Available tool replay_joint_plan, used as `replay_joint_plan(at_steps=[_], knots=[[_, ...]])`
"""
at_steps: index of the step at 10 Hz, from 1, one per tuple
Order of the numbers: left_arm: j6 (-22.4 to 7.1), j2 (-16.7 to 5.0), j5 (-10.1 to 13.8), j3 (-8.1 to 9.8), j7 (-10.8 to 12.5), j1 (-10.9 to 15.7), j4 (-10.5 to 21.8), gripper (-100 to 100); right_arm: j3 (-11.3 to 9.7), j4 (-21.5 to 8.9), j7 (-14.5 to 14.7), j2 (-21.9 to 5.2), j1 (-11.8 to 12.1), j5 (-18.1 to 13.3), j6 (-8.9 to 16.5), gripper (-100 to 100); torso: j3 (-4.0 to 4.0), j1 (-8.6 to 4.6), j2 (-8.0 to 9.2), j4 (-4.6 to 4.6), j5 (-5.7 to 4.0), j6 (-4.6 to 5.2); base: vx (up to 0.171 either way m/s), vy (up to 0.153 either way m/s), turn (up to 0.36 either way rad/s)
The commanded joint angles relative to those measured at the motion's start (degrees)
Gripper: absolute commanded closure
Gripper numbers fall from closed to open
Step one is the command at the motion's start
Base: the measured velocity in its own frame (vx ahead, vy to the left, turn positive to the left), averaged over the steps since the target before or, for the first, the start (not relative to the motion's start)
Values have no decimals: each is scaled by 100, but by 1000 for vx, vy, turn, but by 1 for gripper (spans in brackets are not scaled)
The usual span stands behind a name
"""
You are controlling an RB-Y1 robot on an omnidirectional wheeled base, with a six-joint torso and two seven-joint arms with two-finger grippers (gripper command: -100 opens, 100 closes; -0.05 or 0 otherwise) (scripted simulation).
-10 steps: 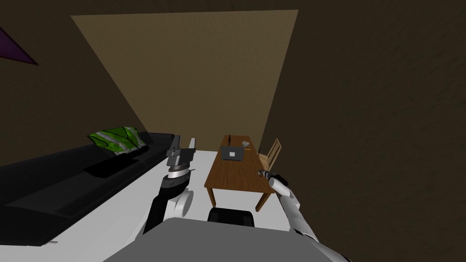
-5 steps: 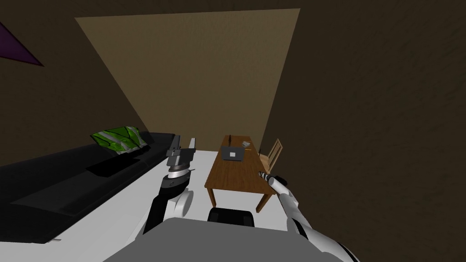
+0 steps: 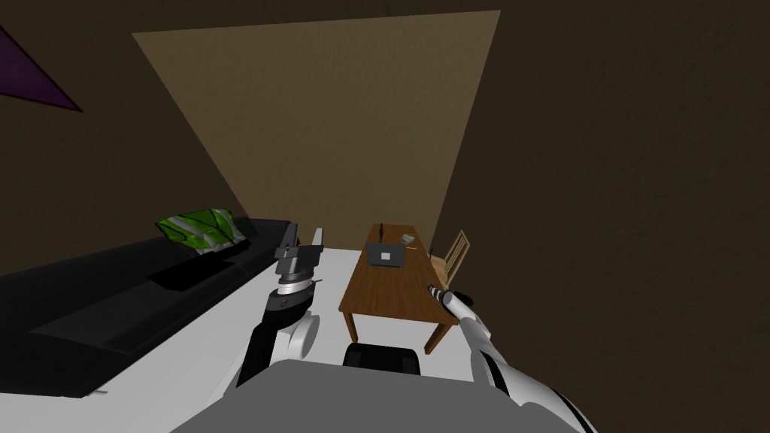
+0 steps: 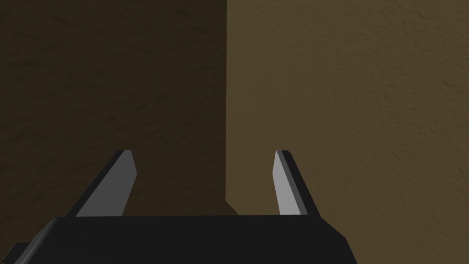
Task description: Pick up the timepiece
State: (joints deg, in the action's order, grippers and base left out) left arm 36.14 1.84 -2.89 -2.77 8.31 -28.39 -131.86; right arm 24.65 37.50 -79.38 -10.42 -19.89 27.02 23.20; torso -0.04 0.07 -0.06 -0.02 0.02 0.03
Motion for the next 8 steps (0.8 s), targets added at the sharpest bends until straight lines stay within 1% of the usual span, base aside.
replay_joint_plan(at_steps=[1,2,3,4,7,8], knots=[[0,0,0,0,0,0,0,0,0,0,0,0,0,0,0,-100,0,0,0,0,0,0,10,7,5],[0,0,0,0,0,0,0,0,1,-11,-11,-1,-3,8,8,0,2,-2,3,1,0,1,0,0,0],[0,0,0,0,0,0,0,0,40,-14,50,-65,116,173,-62,-100,3,-5,6,1,-1,1,10,2,238],[0,0,0,0,0,1,0,0,78,-18,109,-129,235,340,-130,-100,3,-5,5,1,-1,-3,21,-3,299],[0,0,0,0,0,0,0,0,136,-24,199,-225,414,589,-234,-100,1,-8,1,0,-1,1,21,-5,149],[0,0,0,0,0,0,0,0,175,-28,258,-289,533,756,-303,-100,2,-8,3,1,-1,0,18,-5,264]])
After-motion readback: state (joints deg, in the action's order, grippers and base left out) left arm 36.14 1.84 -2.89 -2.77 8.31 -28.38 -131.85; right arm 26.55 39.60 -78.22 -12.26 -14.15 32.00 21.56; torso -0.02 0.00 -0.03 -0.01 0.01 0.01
